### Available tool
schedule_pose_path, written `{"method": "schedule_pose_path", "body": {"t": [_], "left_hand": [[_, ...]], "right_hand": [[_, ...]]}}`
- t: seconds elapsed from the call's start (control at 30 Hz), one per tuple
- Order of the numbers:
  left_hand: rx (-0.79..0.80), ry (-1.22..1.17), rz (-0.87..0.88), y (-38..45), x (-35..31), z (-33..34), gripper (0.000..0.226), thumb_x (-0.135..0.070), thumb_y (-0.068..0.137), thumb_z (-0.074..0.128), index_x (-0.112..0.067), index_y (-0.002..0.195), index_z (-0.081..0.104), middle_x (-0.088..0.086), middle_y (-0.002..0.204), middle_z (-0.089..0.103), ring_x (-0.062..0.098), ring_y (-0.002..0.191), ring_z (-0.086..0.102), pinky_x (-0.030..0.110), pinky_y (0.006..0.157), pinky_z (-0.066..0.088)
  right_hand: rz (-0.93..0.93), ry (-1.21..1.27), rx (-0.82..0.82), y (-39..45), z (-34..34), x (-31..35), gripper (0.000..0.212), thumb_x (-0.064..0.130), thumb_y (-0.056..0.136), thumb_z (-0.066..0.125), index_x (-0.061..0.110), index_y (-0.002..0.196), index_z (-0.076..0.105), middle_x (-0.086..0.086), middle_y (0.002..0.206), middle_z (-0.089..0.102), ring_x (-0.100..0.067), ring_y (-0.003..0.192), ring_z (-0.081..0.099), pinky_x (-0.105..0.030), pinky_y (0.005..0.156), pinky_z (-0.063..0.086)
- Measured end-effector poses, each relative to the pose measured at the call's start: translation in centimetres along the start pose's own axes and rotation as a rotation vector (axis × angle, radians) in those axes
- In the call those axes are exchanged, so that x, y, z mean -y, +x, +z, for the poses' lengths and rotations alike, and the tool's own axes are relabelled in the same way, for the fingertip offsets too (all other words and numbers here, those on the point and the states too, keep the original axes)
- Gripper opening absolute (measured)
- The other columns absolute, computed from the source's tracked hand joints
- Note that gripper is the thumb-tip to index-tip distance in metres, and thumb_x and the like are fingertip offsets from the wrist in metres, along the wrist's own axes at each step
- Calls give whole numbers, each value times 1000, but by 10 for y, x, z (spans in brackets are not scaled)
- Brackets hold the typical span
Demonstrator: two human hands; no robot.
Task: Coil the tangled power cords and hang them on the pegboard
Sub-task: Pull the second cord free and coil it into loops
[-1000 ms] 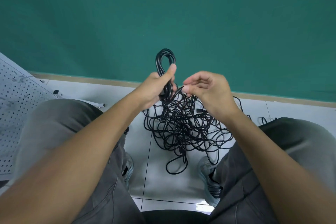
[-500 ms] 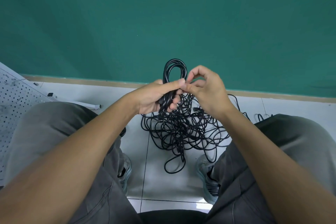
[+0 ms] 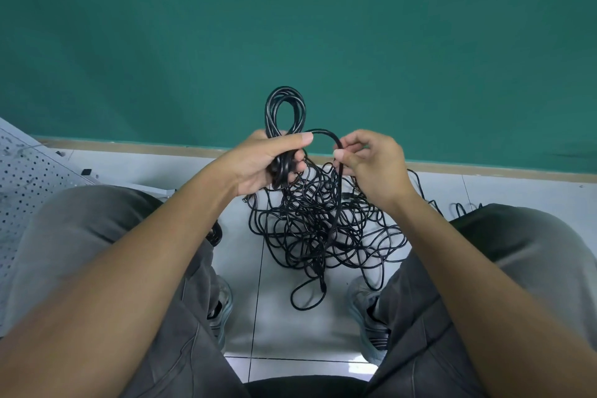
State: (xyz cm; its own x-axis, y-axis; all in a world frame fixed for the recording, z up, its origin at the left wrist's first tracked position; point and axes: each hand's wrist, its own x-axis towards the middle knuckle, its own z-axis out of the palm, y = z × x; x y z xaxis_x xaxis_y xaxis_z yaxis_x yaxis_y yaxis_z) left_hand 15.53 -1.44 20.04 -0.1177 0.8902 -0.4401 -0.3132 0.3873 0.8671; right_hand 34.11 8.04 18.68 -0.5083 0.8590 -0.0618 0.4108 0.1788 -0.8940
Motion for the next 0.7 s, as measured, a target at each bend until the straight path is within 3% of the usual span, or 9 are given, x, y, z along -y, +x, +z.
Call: {"method": "schedule_pose_path", "body": {"t": [0.1, 0.23, 0.37, 0.47, 0.57, 0.7], "left_hand": [[-84, 51, -21, 3, 2, -3, 23, -29, 88, 79, -10, 95, 71, 4, 86, 77, 19, 84, 74, 24, 64, 56], [-66, 92, -52, 3, 9, 5, 38, -25, 89, 79, -1, 117, 70, 13, 106, 79, 23, 102, 76, 25, 79, 59], [-54, 37, -7, 4, 15, 10, 46, -22, 87, 82, 4, 122, 67, 19, 112, 76, 29, 109, 74, 43, 104, 54], [-27, 73, 13, 3, 18, 14, 42, -20, 90, 79, 0, 124, 68, 17, 114, 76, 29, 110, 73, 44, 105, 55], [33, 87, 7, 2, 20, 18, 39, -20, 92, 77, -1, 125, 69, 17, 116, 75, 29, 113, 72, 48, 109, 51], [84, 84, -5, 0, 20, 22, 34, -20, 96, 71, -3, 125, 69, 17, 113, 76, 28, 113, 72, 48, 112, 48]], "right_hand": [[17, 185, -7, -3, -2, 8, 13, 2, 95, 69, 14, 89, 69, 8, 65, 67, -30, 81, 74, -44, 80, 64], [-6, 307, -31, -7, 1, 19, 13, -1, 95, 68, 12, 90, 69, -2, 76, 65, -26, 81, 75, -33, 76, 64], [-16, 365, -57, -7, 5, 27, 17, 0, 94, 70, 16, 88, 70, -5, 81, 67, -20, 82, 75, -29, 73, 63], [-10, 374, -86, -6, 8, 27, 17, 4, 93, 73, 19, 85, 72, -3, 84, 70, -23, 85, 74, -32, 75, 63], [-15, 367, -130, -5, 10, 27, 17, 7, 92, 74, 23, 84, 73, -14, 97, 73, -35, 93, 73, -32, 74, 63], [9, 337, -179, -6, 11, 29, 11, 14, 90, 78, 18, 82, 72, -14, 90, 73, -28, 79, 75, -33, 66, 63]]}}
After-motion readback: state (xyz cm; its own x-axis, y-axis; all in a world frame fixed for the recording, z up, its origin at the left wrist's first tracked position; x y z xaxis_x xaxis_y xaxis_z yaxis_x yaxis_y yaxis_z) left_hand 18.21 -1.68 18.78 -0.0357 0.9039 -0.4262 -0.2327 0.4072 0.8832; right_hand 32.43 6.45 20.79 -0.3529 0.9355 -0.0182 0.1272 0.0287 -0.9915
